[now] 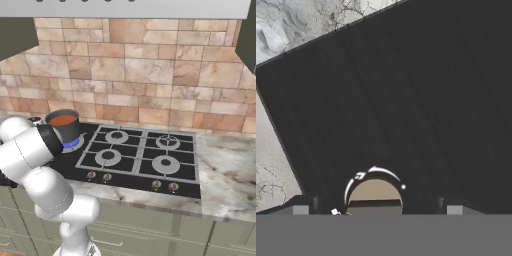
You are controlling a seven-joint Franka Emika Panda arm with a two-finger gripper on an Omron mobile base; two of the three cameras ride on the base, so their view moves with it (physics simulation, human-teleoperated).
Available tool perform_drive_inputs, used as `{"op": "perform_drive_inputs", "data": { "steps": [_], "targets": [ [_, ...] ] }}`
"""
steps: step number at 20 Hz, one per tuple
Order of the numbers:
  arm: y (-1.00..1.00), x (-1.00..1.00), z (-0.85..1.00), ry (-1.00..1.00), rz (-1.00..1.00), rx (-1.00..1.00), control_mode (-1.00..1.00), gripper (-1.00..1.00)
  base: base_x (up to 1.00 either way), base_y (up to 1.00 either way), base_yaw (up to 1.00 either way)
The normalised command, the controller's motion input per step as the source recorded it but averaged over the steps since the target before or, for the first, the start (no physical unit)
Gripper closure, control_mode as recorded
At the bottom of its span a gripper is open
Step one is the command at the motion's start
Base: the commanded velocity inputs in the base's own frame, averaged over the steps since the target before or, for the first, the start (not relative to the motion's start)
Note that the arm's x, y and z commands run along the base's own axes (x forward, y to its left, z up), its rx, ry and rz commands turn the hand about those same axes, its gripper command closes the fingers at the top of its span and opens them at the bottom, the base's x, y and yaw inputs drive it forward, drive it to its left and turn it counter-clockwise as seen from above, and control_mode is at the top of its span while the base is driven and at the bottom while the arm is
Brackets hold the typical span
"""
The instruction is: Wait until the marinara sauce is simmered to a deep red color and then turn off the stove.
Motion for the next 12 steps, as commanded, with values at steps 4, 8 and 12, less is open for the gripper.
{"op": "perform_drive_inputs", "data": {
  "steps": [4,8,12],
  "targets": [
    [0.00,-0.13,0.00,0.00,0.00,0.00,-1.00,-1.00,0.00,0.00,0.00],
    [0.00,-0.23,0.00,0.00,0.00,0.00,-1.00,-1.00,0.00,0.00,0.00],
    [-0.01,-0.17,0.00,0.00,0.00,0.00,-1.00,-1.00,0.00,0.00,0.00]
  ]
}}
